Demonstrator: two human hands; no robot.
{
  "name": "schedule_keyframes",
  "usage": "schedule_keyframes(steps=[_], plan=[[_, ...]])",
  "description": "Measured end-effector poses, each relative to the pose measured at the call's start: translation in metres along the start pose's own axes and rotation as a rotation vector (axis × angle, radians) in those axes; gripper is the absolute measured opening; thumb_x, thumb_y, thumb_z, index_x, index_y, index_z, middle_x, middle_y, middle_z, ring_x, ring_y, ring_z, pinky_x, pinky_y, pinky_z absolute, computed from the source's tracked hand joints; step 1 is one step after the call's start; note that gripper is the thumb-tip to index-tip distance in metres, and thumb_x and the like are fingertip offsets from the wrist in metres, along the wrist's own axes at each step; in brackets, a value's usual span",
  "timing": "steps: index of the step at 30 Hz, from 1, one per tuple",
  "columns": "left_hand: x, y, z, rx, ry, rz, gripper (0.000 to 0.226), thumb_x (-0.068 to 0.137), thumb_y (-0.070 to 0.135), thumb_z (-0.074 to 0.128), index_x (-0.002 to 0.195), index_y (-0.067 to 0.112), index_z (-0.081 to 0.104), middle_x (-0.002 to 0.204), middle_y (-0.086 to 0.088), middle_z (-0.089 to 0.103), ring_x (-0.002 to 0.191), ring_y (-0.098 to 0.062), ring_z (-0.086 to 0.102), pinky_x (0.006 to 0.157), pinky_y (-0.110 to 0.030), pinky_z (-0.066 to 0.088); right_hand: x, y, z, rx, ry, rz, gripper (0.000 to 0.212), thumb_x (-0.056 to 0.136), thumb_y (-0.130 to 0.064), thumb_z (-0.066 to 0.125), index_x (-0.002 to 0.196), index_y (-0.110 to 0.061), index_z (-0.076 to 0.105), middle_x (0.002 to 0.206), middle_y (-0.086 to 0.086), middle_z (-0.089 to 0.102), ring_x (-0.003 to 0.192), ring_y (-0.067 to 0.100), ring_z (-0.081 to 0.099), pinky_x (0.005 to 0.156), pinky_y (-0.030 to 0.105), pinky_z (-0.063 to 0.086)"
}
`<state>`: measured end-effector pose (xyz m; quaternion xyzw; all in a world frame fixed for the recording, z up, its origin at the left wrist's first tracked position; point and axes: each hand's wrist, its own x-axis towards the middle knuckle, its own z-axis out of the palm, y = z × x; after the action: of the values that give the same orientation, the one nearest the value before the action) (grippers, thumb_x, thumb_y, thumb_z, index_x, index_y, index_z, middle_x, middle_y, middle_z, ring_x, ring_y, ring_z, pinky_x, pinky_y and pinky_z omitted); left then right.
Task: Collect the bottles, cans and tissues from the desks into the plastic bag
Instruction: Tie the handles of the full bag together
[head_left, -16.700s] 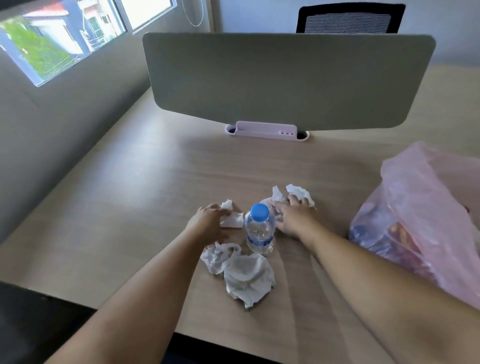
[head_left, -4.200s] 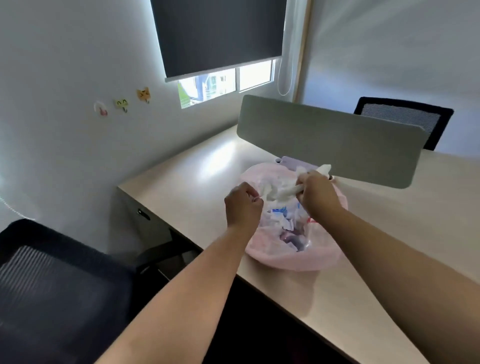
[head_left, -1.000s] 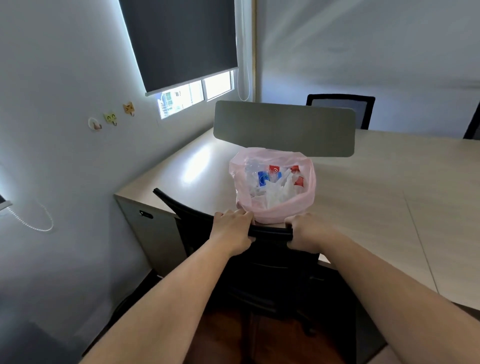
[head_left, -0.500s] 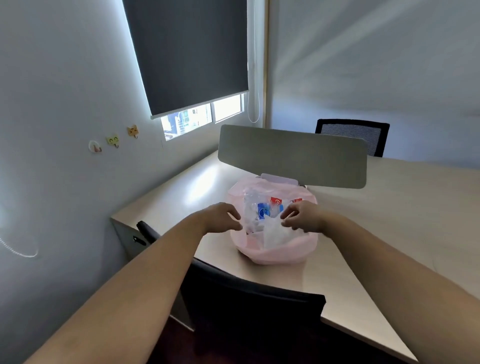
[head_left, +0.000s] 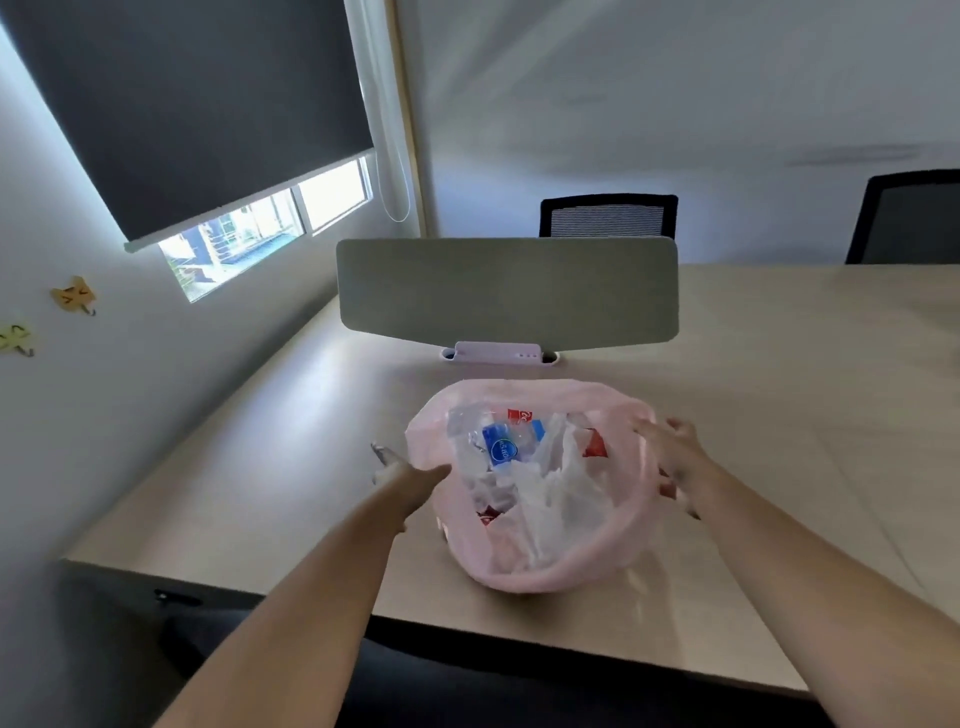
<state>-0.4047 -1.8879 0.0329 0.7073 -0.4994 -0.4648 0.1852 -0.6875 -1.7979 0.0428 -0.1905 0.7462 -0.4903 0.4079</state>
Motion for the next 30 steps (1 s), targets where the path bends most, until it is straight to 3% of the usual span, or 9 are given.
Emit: schedule_keyframes(steps=[2, 5, 9, 12, 16, 21, 25, 27, 30], plan=[[0.014, -0.002, 0.007, -0.295, -0.178, -0.101, 0.102, 0.082, 0.032, 0.071, 0.15, 0.025, -0.005, 0.137, -0.01, 0.048, 0.116, -0.033, 0.054, 0.085, -0.049, 0.051, 0.003, 0.001, 0.013, 0.011, 0.005, 0.072, 0.067, 0.079, -0.046, 0.067, 0.134, -0.021, 0.038, 0.118, 0.008, 0.057, 0.104, 0.033, 0.06, 0.091, 0.048, 0.051], [0.026, 0.0, 0.013, -0.504, -0.316, -0.078, 0.054, 0.085, 0.016, 0.069, 0.132, 0.001, 0.048, 0.113, -0.017, 0.064, 0.092, -0.031, 0.062, 0.075, -0.042, 0.053, 0.004, -0.004, 0.027, 0.018, -0.122, 0.144, 0.045, 0.082, -0.033, 0.067, 0.117, -0.006, 0.06, 0.106, 0.014, 0.066, 0.094, 0.03, 0.063, 0.089, 0.041, 0.051], [0.021, 0.033, -0.008, -0.533, -0.331, 0.121, 0.029, 0.087, 0.011, 0.064, 0.112, -0.003, 0.063, 0.091, -0.016, 0.068, 0.074, -0.027, 0.063, 0.074, -0.037, 0.054, -0.006, -0.045, 0.027, 0.146, -0.233, 0.086, 0.008, 0.085, -0.014, 0.062, 0.081, -0.008, 0.066, 0.063, 0.004, 0.068, 0.053, 0.013, 0.063, 0.063, 0.028, 0.054], [0.015, 0.06, -0.037, -0.572, -0.278, 0.193, 0.014, 0.085, 0.006, 0.059, 0.098, 0.008, 0.064, 0.093, -0.014, 0.064, 0.079, -0.026, 0.059, 0.077, -0.035, 0.05, -0.017, -0.079, 0.021, 0.156, -0.168, 0.001, 0.025, 0.087, -0.004, 0.049, 0.064, -0.012, 0.054, 0.039, -0.004, 0.052, 0.032, 0.007, 0.048, 0.043, 0.019, 0.044], [0.006, 0.083, -0.069, -0.573, -0.247, 0.216, 0.014, 0.085, 0.001, 0.055, 0.076, 0.012, 0.057, 0.071, -0.006, 0.053, 0.065, -0.019, 0.051, 0.064, -0.03, 0.045, -0.025, -0.104, 0.007, 0.151, -0.147, -0.042, 0.016, 0.083, 0.0, 0.047, 0.074, -0.009, 0.057, 0.057, 0.003, 0.051, 0.029, 0.009, 0.044, 0.042, 0.02, 0.048], [0.001, 0.09, -0.091, -0.493, -0.298, 0.077, 0.015, 0.087, -0.002, 0.049, 0.076, 0.007, 0.053, 0.055, -0.006, 0.052, 0.044, -0.017, 0.051, 0.05, -0.025, 0.05, -0.027, -0.116, -0.004, 0.163, -0.106, -0.058, 0.014, 0.083, -0.003, 0.055, 0.073, -0.013, 0.055, 0.046, -0.001, 0.047, 0.036, 0.011, 0.044, 0.04, 0.02, 0.044], [0.006, 0.087, -0.107, -0.422, -0.253, 0.076, 0.012, 0.087, 0.0, 0.058, 0.096, 0.004, 0.063, 0.088, -0.012, 0.068, 0.073, -0.024, 0.064, 0.063, -0.034, 0.058, -0.022, -0.119, -0.012, 0.24, 0.001, -0.087, 0.014, 0.086, -0.002, 0.055, 0.076, -0.012, 0.057, 0.063, 0.001, 0.046, 0.051, 0.013, 0.041, 0.042, 0.019, 0.047], [0.006, 0.084, -0.113, -0.266, -0.15, 0.083, 0.007, 0.087, -0.004, 0.058, 0.084, 0.001, 0.062, 0.085, -0.011, 0.064, 0.071, -0.024, 0.059, 0.061, -0.032, 0.056, -0.019, -0.118, -0.019, 0.214, 0.069, -0.072, 0.015, 0.085, 0.0, 0.058, 0.08, -0.014, 0.062, 0.071, 0.003, 0.055, 0.054, 0.013, 0.045, 0.043, 0.021, 0.047], [0.012, 0.077, -0.123, 0.083, 0.244, 0.155, 0.02, 0.084, -0.006, 0.055, 0.068, 0.002, 0.047, 0.066, -0.012, 0.048, 0.058, -0.026, 0.051, 0.04, -0.026, 0.045, -0.014, -0.113, -0.035, 0.23, 0.391, -0.15, 0.02, 0.077, 0.005, 0.063, 0.087, -0.009, 0.07, 0.094, 0.012, 0.065, 0.055, 0.019, 0.052, 0.052, 0.034, 0.056]])
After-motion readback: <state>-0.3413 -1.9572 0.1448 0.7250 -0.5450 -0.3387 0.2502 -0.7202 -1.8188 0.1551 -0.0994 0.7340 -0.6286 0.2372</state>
